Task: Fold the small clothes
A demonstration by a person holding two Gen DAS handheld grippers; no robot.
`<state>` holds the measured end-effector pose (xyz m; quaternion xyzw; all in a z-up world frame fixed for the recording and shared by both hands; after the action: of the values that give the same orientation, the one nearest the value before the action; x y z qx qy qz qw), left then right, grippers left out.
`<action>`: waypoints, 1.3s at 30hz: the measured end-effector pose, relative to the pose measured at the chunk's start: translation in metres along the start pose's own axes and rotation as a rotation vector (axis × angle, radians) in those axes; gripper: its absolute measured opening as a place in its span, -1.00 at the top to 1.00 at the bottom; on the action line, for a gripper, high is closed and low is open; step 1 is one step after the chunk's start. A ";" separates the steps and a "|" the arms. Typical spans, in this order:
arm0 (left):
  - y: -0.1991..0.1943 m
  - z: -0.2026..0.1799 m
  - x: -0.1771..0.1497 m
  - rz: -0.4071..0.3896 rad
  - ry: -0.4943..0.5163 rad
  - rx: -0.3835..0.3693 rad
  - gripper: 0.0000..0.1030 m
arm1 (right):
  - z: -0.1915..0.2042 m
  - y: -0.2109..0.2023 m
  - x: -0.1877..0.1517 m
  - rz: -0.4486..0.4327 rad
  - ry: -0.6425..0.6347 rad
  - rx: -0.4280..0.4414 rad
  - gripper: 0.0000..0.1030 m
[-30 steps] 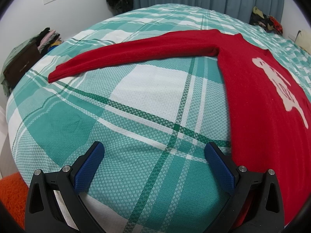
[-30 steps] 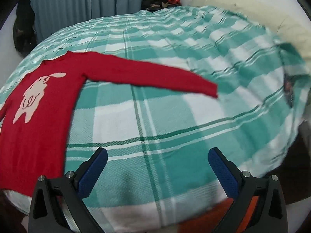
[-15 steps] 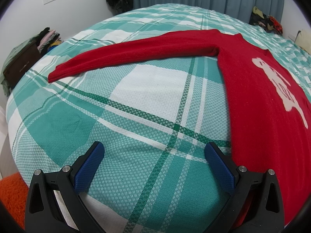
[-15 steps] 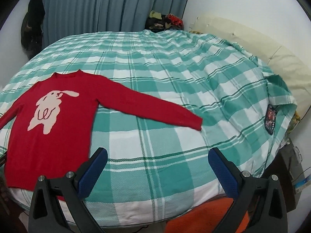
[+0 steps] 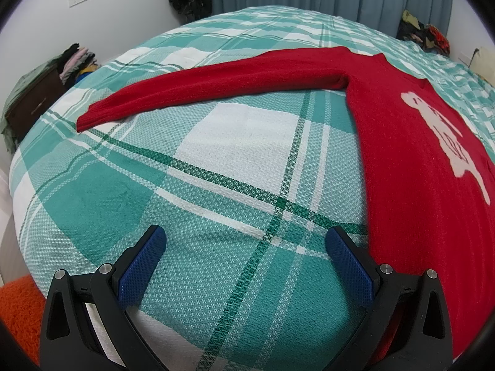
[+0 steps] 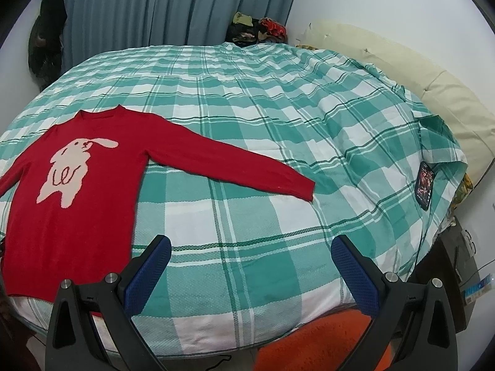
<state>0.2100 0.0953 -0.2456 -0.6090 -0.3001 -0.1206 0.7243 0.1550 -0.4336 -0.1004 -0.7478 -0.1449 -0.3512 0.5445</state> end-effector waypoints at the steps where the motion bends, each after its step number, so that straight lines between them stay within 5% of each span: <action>1: 0.000 0.000 0.000 0.000 0.000 0.000 -0.99 | 0.000 0.000 0.000 -0.001 -0.002 -0.002 -0.98; 12: 0.000 0.000 0.000 0.000 0.001 0.001 -0.99 | -0.001 0.006 -0.005 0.013 -0.004 0.007 -0.98; 16: 0.000 0.000 0.000 0.000 0.001 -0.001 -0.99 | -0.016 0.041 -0.003 0.059 0.050 0.157 -0.98; 19: 0.001 0.001 0.000 0.000 0.001 -0.002 -0.99 | -0.065 0.089 0.009 0.081 0.300 0.335 -0.90; 22: 0.001 0.001 0.000 -0.001 0.001 0.001 -0.99 | -0.136 0.160 0.008 0.176 0.734 0.613 -0.56; 24: 0.001 0.001 -0.001 -0.002 0.003 0.002 -0.99 | -0.160 0.195 0.004 0.221 0.909 0.699 -0.44; 30: 0.001 0.001 -0.001 -0.002 0.004 0.002 -0.99 | -0.175 0.261 0.002 0.291 1.048 0.699 -0.33; 33: 0.001 0.001 -0.001 -0.001 0.006 0.004 -0.99 | -0.175 0.282 0.000 0.313 1.096 0.657 -0.12; 36: 0.001 0.001 -0.001 -0.003 0.005 0.008 -0.99 | -0.175 0.291 0.000 0.289 1.125 0.595 0.37; 38: 0.001 0.001 -0.001 -0.004 0.006 0.010 -0.99 | -0.176 0.297 -0.003 0.293 1.133 0.537 0.95; 39: 0.001 0.001 -0.001 -0.004 0.006 0.009 -0.99 | -0.178 0.299 -0.003 0.292 1.126 0.507 0.95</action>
<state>0.2094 0.0966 -0.2469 -0.6046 -0.2998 -0.1224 0.7277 0.2668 -0.7052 -0.2867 -0.3083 0.1883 -0.5676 0.7398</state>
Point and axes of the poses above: each gripper's, at about its wrist camera, not at the fingertips, and y roughly the way its jaws point, z to its left, x to its top, the point moved 1 cm from there along y, roughly the way its jaws point, and after that the axes turned 5 degrees about y, right-handed, at the moved point
